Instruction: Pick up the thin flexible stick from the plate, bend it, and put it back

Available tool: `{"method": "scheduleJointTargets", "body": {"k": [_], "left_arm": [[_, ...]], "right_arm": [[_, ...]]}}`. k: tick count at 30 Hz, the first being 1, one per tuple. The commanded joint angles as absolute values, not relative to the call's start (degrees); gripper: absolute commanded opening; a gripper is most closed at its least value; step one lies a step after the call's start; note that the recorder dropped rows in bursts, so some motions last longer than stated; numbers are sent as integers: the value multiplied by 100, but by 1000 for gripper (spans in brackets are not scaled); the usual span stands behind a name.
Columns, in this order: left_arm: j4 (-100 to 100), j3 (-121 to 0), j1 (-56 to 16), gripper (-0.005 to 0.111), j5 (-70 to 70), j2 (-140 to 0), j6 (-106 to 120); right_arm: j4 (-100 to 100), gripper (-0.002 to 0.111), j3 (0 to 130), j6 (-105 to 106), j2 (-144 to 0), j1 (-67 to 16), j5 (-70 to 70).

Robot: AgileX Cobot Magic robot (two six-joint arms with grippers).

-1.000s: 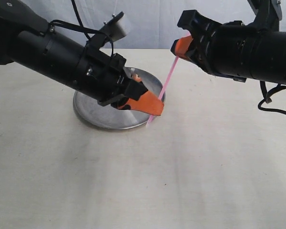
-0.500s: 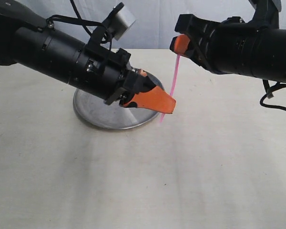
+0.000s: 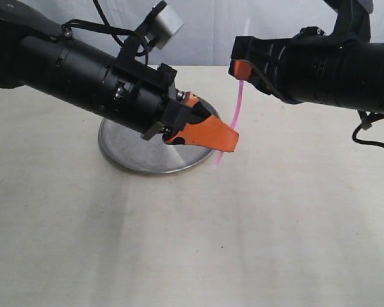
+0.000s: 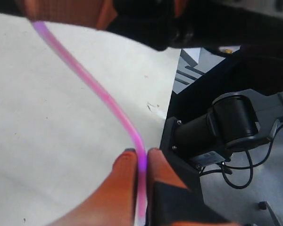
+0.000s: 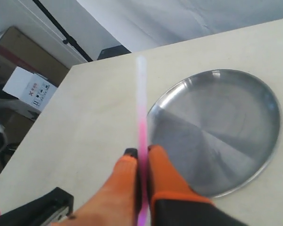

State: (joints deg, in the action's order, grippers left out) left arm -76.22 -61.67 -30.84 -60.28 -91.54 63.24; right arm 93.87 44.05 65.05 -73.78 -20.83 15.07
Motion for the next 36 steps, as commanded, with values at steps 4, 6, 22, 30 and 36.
{"method": "scheduleJointTargets", "body": {"k": [4, 6, 22, 30, 36], "left_arm": [[-8184, -6219, -2748, 0, -6053, -9057, 6507], [-8203, -6219, -2628, 0, -6053, -9057, 6507], [-8678, -6219, -2412, 0, -5828, -9057, 6962], [-8522, -6219, -2412, 0, -5631, -9057, 6939], [-8265, -6219, -2412, 0, -5310, -9067, 6837]], "right_arm": [[9160, -1, 4317, 6600, -7752, -2078, 1493], [9188, -1, 4317, 6600, -7778, -2078, 1504], [9188, -1, 4317, 6600, -7921, -2140, 2212], [9506, -1, 4317, 6600, -7945, -2407, 1851], [9738, -1, 4317, 6600, -7945, -2407, 1978]]}}
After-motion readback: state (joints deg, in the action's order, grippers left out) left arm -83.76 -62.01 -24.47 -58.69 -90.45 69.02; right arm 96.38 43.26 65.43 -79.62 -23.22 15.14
